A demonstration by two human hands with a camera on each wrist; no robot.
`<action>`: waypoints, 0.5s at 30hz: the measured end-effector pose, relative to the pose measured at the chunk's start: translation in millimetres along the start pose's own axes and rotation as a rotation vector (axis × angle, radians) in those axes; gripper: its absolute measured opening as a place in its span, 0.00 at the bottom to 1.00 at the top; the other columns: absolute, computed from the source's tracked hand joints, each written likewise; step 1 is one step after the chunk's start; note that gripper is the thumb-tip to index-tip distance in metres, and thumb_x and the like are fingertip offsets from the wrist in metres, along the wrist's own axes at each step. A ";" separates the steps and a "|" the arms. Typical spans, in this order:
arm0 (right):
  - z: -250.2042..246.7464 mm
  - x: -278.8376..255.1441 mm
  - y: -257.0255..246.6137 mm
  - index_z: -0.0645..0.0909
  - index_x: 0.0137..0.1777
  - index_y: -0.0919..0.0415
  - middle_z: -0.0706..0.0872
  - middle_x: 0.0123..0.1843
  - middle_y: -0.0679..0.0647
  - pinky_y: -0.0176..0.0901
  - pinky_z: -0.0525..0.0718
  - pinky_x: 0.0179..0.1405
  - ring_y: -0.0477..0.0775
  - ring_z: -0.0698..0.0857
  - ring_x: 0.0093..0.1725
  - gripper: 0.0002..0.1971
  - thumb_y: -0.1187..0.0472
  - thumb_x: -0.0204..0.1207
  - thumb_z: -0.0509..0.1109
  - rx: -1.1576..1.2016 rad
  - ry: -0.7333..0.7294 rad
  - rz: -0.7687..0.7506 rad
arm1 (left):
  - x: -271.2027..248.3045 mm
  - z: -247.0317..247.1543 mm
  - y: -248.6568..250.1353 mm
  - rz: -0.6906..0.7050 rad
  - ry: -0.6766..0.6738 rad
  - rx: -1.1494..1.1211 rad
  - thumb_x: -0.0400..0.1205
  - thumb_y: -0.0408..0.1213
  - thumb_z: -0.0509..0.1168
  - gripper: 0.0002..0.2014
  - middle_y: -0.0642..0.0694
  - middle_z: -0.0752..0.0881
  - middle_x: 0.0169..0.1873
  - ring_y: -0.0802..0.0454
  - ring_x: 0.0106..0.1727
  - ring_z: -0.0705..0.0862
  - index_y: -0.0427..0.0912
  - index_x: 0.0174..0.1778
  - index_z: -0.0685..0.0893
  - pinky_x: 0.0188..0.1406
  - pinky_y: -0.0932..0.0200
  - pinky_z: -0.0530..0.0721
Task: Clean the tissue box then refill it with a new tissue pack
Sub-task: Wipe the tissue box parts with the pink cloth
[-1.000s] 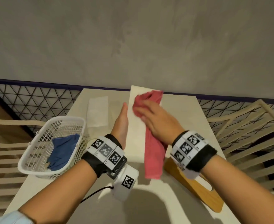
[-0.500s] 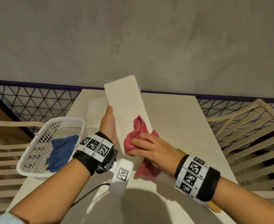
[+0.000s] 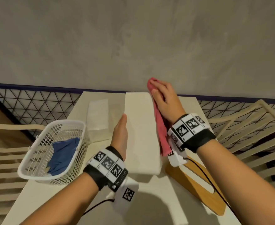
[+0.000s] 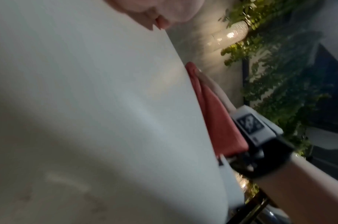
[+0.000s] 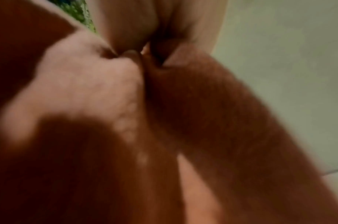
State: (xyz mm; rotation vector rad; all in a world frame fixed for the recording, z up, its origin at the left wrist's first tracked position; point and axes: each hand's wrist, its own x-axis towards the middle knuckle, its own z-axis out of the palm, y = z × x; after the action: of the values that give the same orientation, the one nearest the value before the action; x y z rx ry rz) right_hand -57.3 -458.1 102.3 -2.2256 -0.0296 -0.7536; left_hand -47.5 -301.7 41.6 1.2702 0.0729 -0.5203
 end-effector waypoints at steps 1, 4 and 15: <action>-4.6 3.3 -0.1 0.76 0.69 0.64 0.78 0.67 0.63 0.07 0.58 0.58 0.49 0.75 0.65 0.17 0.62 0.82 0.59 0.018 0.000 0.070 | -7.7 -1.3 0.1 0.011 -0.027 0.012 0.65 0.68 0.65 0.41 0.53 0.76 0.72 0.52 0.73 0.73 0.52 0.72 0.72 0.77 0.47 0.64; -11.6 -2.6 0.7 0.78 0.67 0.61 0.81 0.64 0.59 0.07 0.62 0.51 0.42 0.74 0.59 0.16 0.63 0.83 0.58 0.038 -0.050 0.154 | -17.5 -6.0 8.1 0.073 -0.111 0.099 0.81 0.40 0.61 0.16 0.56 0.88 0.54 0.61 0.55 0.86 0.46 0.65 0.77 0.57 0.64 0.81; 23.6 -84.8 4.8 0.69 0.74 0.60 0.74 0.73 0.57 0.31 0.57 0.71 0.53 0.69 0.74 0.23 0.54 0.82 0.50 -0.211 -0.369 -0.060 | -20.5 3.3 5.9 -0.032 -0.543 0.282 0.75 0.11 0.48 0.34 0.50 0.77 0.68 0.56 0.68 0.76 0.44 0.75 0.67 0.48 0.69 0.81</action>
State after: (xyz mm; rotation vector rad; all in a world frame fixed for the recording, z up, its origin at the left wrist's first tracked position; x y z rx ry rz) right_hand -114.1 -427.8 42.0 -2.5493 -0.2067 -0.3807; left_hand -64.0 -296.8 54.7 1.3611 -0.4488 -0.9108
